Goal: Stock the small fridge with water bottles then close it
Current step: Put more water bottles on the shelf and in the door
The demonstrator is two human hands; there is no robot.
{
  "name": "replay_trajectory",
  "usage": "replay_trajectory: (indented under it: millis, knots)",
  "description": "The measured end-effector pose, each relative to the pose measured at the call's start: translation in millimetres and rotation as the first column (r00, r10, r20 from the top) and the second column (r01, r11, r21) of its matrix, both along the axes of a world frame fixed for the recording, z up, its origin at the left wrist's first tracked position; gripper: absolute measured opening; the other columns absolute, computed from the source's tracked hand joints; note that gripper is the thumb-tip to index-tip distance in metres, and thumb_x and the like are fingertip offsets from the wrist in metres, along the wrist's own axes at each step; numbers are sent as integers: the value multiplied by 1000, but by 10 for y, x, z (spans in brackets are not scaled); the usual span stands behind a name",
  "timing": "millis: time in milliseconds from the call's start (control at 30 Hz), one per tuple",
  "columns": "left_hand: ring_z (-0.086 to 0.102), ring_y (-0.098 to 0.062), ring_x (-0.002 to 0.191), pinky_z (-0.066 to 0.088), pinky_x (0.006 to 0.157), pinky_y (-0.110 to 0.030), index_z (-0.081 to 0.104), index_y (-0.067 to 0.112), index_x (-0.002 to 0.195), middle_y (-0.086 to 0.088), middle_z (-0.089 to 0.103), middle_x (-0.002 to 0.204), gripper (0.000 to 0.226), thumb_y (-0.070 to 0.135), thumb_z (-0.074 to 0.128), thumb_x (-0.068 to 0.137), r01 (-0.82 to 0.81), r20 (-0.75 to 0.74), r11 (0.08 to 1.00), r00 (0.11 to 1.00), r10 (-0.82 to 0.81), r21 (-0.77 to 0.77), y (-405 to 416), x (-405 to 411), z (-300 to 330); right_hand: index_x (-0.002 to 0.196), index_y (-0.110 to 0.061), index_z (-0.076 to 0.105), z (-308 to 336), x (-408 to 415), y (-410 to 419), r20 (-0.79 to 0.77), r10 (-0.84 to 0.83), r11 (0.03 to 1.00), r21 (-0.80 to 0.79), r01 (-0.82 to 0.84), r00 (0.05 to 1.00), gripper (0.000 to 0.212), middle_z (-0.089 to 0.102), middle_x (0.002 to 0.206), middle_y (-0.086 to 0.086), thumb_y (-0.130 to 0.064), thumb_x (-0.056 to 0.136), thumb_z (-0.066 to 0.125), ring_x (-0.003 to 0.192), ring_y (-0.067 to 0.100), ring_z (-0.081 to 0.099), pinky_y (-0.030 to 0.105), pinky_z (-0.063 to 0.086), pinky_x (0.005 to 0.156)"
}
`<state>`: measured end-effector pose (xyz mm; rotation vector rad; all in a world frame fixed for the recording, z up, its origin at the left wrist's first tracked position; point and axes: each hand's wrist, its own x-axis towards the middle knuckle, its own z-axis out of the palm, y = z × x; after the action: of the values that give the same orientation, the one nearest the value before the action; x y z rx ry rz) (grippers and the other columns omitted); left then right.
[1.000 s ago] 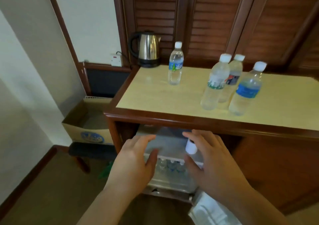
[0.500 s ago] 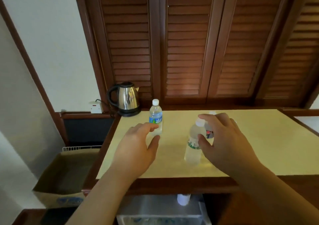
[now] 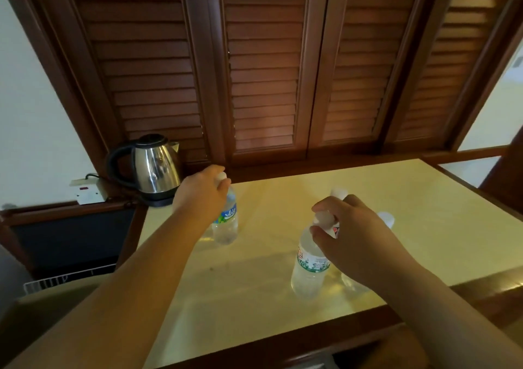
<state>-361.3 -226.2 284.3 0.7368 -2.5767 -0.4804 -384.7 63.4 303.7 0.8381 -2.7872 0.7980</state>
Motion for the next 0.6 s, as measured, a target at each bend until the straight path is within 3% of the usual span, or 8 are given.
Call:
replay_trajectory:
  millis: [167,300,500,600]
  knots:
    - [67,-22,91,54,76,-34,65,29,119,0,72,99,27,44,62,98,9,-138,1000,990,-13,-26,175,223,-107,116,-35,60,-37,76,46,6,9,999,-53,-9,1000,22,56,104,-10,-37,95,69,79,13,65,39,58,75]
    - [68,-21,90,58,75,-37,66,24,114,0,72,99,22,38,63,98,39,-230,999,972,-43,-20,580,698,-179,110,-38,59,-58,224,268,44,27,994,-109,-22,999,21,52,96,-18,-37,93,73,81,8,61,23,47,70]
    - [66,-14,88,54,72,-30,68,24,120,3,73,100,31,44,63,97,41,-277,999,960,-42,-8,1330,1407,-195,122,-31,62,-216,724,865,42,39,983,-181,-31,998,32,54,110,-12,-34,93,74,91,11,59,21,49,79]
    - [66,-11,86,50,69,-26,69,23,119,5,73,100,31,43,65,96,53,-334,999,941,-51,-3,1857,1826,-229,121,-33,60,-329,1038,1271,-10,68,974,-213,-69,998,30,49,104,-17,-35,93,73,81,5,56,10,41,67]
